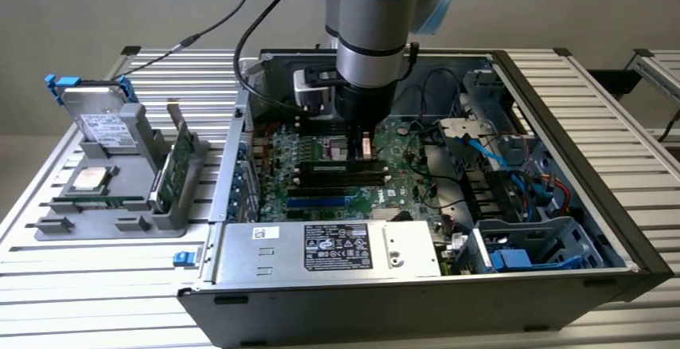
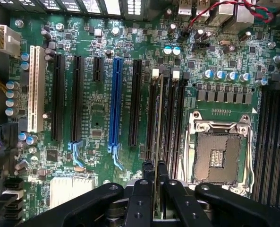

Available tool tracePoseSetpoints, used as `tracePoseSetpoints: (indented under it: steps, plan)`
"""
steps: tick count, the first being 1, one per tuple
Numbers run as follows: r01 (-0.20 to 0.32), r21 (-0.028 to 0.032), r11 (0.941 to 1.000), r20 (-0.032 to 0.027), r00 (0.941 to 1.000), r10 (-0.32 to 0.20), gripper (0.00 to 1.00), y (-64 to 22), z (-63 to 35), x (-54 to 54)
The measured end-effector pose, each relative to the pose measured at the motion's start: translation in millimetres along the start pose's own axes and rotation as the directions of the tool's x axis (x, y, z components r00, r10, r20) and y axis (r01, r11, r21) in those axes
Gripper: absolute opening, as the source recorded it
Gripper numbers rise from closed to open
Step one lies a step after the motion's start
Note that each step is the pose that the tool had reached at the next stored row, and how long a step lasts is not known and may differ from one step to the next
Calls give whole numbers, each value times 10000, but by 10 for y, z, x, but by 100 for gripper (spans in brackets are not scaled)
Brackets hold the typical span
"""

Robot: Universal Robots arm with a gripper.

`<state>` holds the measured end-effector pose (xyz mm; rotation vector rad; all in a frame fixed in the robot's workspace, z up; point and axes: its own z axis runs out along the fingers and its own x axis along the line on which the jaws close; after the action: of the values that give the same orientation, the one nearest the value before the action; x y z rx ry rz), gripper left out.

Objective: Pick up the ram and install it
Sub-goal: 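Insert the ram into the slot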

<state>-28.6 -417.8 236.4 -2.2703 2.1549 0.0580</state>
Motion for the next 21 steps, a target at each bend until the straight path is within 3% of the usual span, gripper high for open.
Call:
tracePoseSetpoints:
  steps: [7,21]
  plan:
    - [-14,0,10000,1,10000,14,14,-8,121,3]
    - [-123,4,9999,-4,9999,123,14,-12,122,-22]
